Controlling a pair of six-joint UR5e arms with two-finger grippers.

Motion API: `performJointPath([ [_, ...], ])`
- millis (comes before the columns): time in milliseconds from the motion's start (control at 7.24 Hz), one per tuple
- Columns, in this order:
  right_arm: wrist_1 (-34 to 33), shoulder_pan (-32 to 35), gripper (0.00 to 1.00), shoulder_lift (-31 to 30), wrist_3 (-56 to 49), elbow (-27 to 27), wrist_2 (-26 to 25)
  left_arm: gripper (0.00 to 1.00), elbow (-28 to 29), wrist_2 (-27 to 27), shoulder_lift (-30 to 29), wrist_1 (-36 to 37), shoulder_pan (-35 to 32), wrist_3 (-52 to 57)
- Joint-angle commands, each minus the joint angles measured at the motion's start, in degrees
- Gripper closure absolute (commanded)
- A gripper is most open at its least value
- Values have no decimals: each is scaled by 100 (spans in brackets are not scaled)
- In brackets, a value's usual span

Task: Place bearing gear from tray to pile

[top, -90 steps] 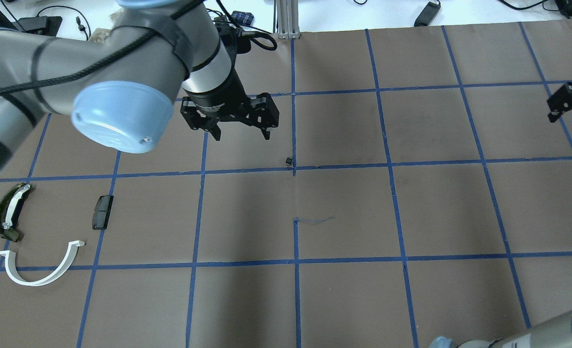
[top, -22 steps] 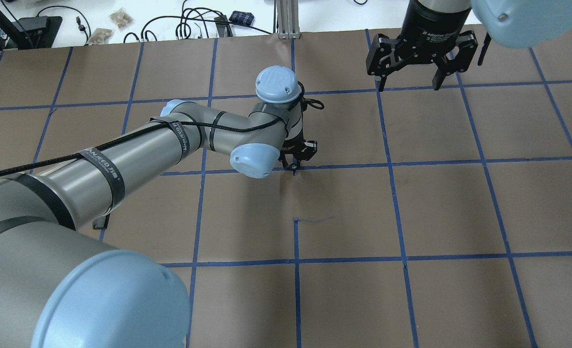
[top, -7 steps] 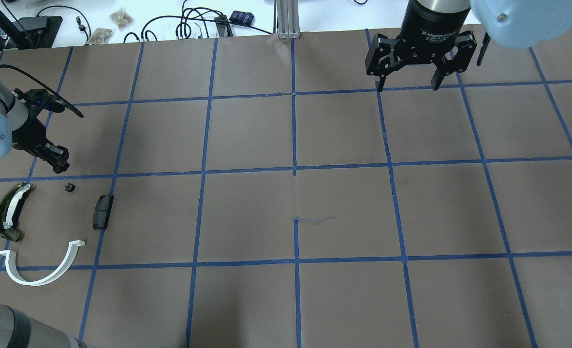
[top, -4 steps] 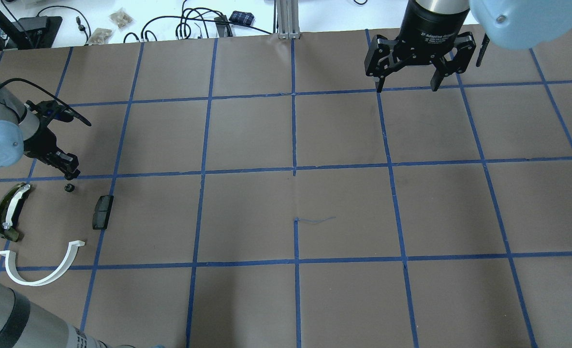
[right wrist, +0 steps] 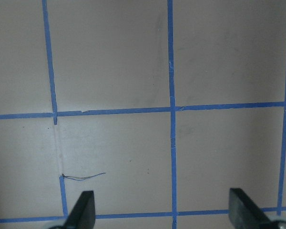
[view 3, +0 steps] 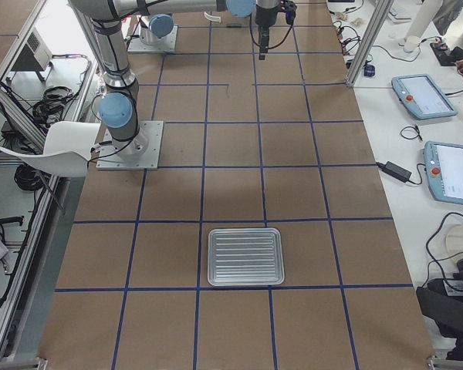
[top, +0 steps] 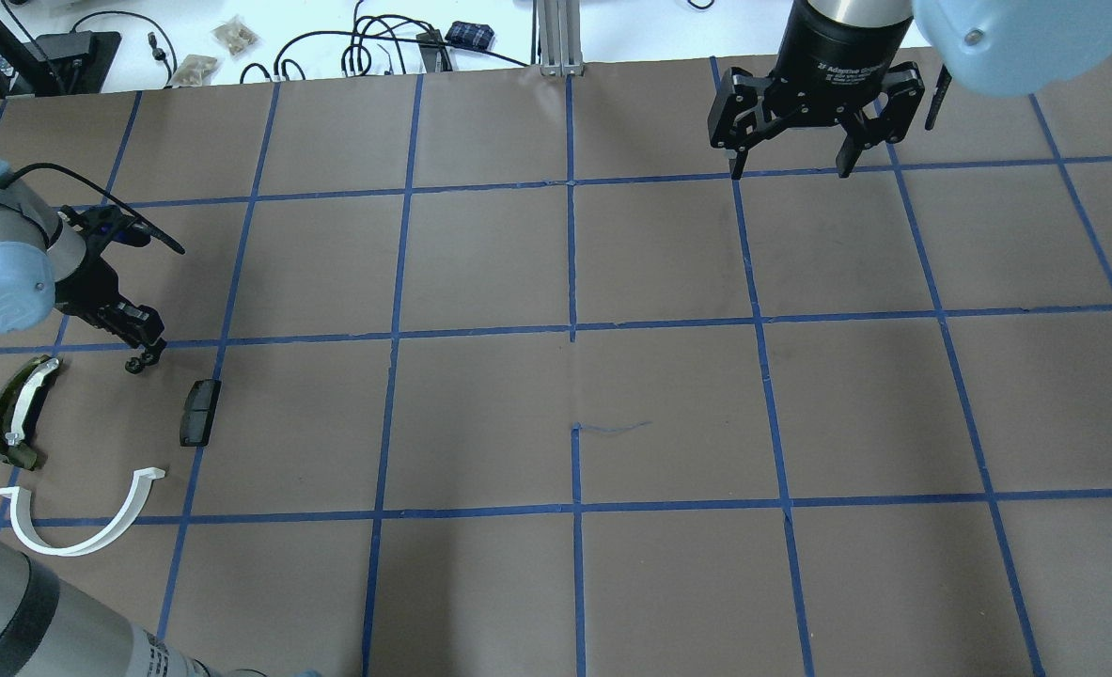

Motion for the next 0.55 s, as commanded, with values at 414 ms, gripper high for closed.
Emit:
performJointPath([
  [414, -14, 0, 0, 6, 7, 1, 30, 22, 703, -317, 534, -113, -848, -1085],
])
